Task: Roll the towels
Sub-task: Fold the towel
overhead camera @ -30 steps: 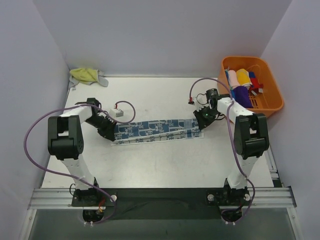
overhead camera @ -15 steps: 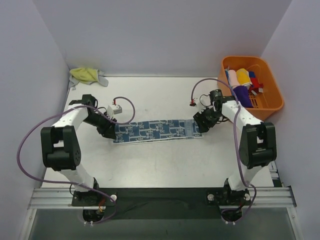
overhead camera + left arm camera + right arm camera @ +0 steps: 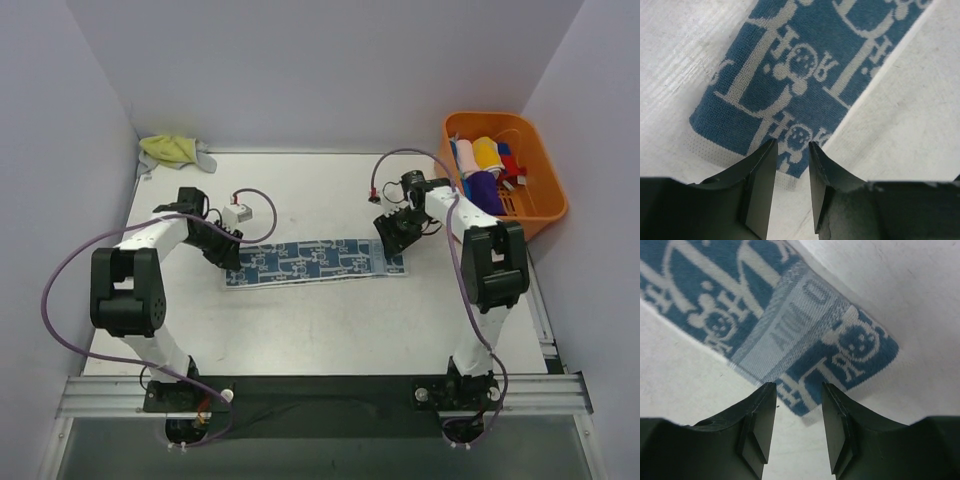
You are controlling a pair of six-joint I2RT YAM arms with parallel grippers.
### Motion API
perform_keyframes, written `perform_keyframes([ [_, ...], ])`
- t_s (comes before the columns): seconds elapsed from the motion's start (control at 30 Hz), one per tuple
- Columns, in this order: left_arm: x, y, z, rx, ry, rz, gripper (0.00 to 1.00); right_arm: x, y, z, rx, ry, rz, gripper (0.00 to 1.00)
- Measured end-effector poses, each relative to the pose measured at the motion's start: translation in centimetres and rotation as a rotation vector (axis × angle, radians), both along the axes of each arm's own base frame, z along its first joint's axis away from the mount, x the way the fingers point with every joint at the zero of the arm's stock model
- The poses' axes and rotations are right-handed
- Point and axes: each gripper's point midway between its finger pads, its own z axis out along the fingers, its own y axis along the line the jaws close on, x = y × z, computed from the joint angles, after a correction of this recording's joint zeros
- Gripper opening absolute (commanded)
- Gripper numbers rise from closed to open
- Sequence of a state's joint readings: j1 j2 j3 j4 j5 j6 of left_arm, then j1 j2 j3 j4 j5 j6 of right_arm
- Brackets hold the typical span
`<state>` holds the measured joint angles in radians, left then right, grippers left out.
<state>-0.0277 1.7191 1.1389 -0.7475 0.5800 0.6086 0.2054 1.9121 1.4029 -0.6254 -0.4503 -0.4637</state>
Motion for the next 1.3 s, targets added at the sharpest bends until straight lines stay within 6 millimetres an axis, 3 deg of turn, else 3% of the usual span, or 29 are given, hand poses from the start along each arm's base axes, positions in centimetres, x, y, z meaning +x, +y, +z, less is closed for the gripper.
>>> perform_keyframes([
  [0.13, -0.1, 0.1, -2.7, 0.056, 0.043, 0.053, 0.35, 0.3, -0.7, -3.6, -0.090, 0.087, -0.058, 0.40],
  [0.17, -0.2, 0.4, -3.5, 0.075, 0.061, 0.073, 0.33, 1.0, -0.8, -3.5, -0.102, 0.081, -0.074, 0.39],
  [0.33, 0.1, 0.5, -3.8, 0.079, 0.069, 0.129, 0.31, 3.8, -1.2, -3.6, -0.152, 0.038, -0.148, 0.40],
  [0.5, -0.4, 0.1, -3.4, 0.062, 0.054, 0.123, 0.43, 4.2, -1.1, -3.4, -0.151, 0.035, -0.192, 0.42],
  [0.6, -1.4, -0.4, -3.0, 0.056, 0.057, 0.113, 0.44, 4.0, -1.2, -2.7, -0.138, 0.026, -0.222, 0.36],
  [0.73, -1.2, -1.6, -1.0, 0.007, 0.012, 0.125, 0.42, 4.2, -0.4, 0.0, -0.057, -0.004, -0.266, 0.21],
  [0.87, 0.8, -3.5, 1.3, -0.097, -0.039, 0.179, 0.39, 6.0, 2.0, 2.9, 0.049, -0.049, -0.292, 0.18],
  [1.0, 3.9, -4.9, 2.1, -0.172, -0.050, 0.240, 0.33, 6.9, 4.8, 3.9, 0.120, -0.052, -0.285, 0.15],
  [1.07, 5.3, -5.2, 1.7, -0.186, -0.043, 0.268, 0.32, 7.3, 5.6, 3.2, 0.124, -0.038, -0.285, 0.11],
  [1.13, 5.8, -5.3, 0.7, -0.188, -0.021, 0.290, 0.31, 7.2, 6.1, 1.2, 0.110, 0.000, -0.285, 0.11],
  [1.3, 5.8, -4.7, -1.3, -0.152, 0.026, 0.334, 0.27, 6.7, 5.1, -3.6, 0.042, 0.092, -0.320, 0.11],
])
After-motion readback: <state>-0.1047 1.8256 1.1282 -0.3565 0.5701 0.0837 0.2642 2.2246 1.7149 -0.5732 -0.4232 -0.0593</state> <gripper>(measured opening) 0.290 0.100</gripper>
